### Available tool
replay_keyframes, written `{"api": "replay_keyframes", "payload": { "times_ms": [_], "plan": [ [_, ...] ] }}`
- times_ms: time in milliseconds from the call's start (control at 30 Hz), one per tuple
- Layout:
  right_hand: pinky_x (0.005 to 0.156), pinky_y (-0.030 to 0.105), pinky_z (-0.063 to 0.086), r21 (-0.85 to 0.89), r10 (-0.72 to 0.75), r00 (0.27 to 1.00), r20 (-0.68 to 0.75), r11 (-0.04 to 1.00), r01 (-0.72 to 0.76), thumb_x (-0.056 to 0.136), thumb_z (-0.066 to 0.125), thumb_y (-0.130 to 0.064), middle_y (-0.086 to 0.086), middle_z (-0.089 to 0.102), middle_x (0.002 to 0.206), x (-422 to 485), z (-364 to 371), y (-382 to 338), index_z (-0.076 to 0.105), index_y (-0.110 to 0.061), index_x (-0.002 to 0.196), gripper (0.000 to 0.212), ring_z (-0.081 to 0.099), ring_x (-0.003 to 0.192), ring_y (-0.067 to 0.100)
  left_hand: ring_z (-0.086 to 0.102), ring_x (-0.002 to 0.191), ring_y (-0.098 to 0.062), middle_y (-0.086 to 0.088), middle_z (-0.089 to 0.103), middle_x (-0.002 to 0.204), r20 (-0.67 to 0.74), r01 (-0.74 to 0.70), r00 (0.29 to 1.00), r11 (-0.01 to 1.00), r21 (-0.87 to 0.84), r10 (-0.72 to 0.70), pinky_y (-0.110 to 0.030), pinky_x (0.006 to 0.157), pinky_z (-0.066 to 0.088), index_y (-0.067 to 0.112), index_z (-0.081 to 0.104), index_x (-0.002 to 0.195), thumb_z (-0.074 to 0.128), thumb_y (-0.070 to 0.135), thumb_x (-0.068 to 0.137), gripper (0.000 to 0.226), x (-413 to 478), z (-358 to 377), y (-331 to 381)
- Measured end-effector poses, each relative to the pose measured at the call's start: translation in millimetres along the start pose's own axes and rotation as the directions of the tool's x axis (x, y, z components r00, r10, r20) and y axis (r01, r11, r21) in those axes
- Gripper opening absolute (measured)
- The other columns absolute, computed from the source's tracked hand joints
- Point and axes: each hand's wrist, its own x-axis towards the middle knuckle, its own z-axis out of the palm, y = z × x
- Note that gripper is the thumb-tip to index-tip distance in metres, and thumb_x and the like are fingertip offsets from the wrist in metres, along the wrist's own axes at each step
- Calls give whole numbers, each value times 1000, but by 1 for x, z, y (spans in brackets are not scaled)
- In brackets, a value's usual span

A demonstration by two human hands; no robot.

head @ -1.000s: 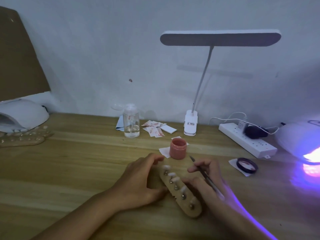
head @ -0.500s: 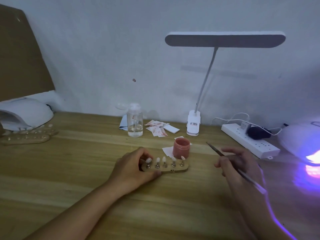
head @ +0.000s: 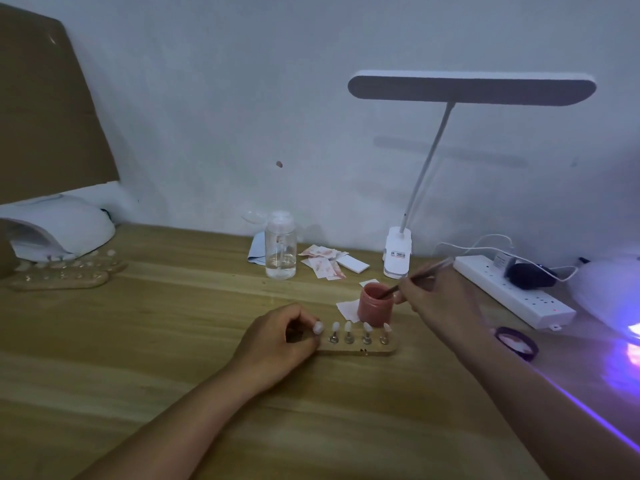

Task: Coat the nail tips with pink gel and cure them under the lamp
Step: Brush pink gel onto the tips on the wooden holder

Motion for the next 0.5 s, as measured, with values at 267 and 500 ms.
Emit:
{"api": "replay_keyframes", "payload": {
  "times_ms": [267,500],
  "plan": [
    [67,30,46,-117,-37,998,-50,993,31,86,62,-34,-12,68,71,1,10,4,69,-25,83,11,64,79,13,61,78,-2,14,69,81,-43,-33,999,999,-8,32,-18,69,47,29,65,73,79,20,77,17,1,2,-1],
    [54,32,41,268,-52,932,-358,951,156,82,60,-10,3,58,59,-43,2,-5,46,-20,73,20,52,58,24,62,73,3,25,68,74,-7,-56,998,998,-20,55,-15,69,43,32,69,72,76,16,81,19,-1,0,0]
  ]
}}
